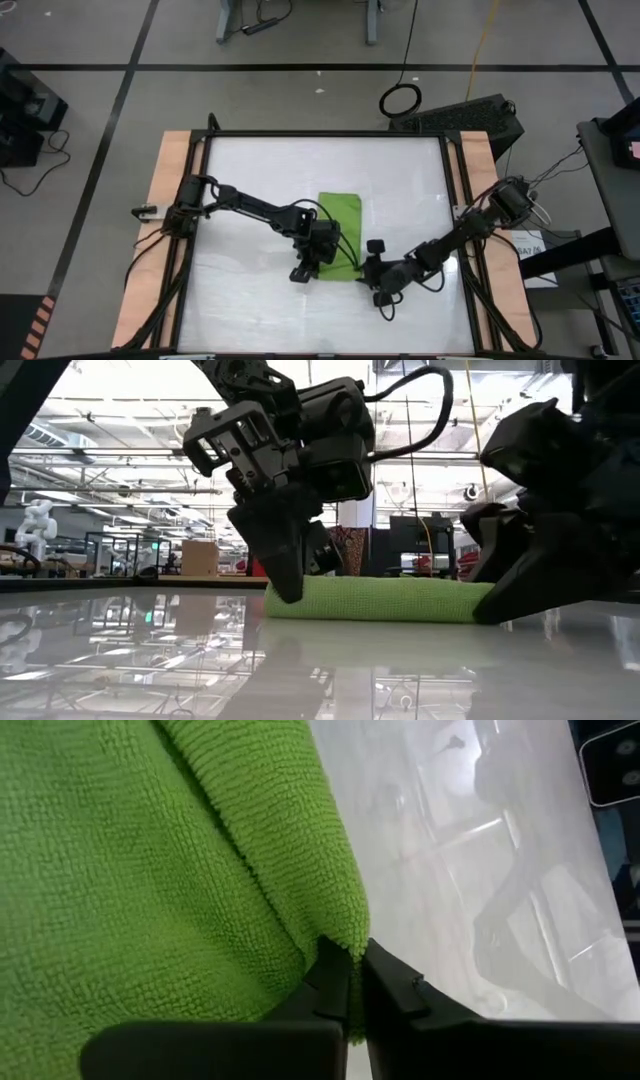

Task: Roll towel
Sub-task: Roll the green microfiber cloth

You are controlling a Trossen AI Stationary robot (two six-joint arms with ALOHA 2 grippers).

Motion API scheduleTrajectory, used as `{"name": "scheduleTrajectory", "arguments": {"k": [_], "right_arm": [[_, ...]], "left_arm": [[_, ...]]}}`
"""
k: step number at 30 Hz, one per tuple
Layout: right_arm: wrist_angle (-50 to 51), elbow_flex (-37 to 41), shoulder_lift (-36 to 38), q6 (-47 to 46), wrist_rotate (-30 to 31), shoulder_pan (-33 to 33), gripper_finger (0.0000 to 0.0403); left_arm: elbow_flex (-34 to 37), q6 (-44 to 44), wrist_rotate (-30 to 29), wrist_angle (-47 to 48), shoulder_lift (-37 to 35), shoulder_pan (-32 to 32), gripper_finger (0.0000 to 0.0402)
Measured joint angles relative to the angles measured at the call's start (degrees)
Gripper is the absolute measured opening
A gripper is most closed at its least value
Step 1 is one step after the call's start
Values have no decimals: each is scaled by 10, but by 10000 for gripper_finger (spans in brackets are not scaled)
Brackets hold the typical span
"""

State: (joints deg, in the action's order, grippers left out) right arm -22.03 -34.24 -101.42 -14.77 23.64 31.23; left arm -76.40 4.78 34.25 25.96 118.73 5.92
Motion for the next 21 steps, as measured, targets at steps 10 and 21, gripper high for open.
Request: {"name": "scheduleTrajectory", "arguments": {"k": [10,21], "right_arm": [[-6,0,8,-123,-135,-37,17],[24,3,55,-120,-183,-58,5]], "left_arm": [[-5,1,-34,-26,-7,-1,97],[-6,50,-284,15,-90,57,191]]}}
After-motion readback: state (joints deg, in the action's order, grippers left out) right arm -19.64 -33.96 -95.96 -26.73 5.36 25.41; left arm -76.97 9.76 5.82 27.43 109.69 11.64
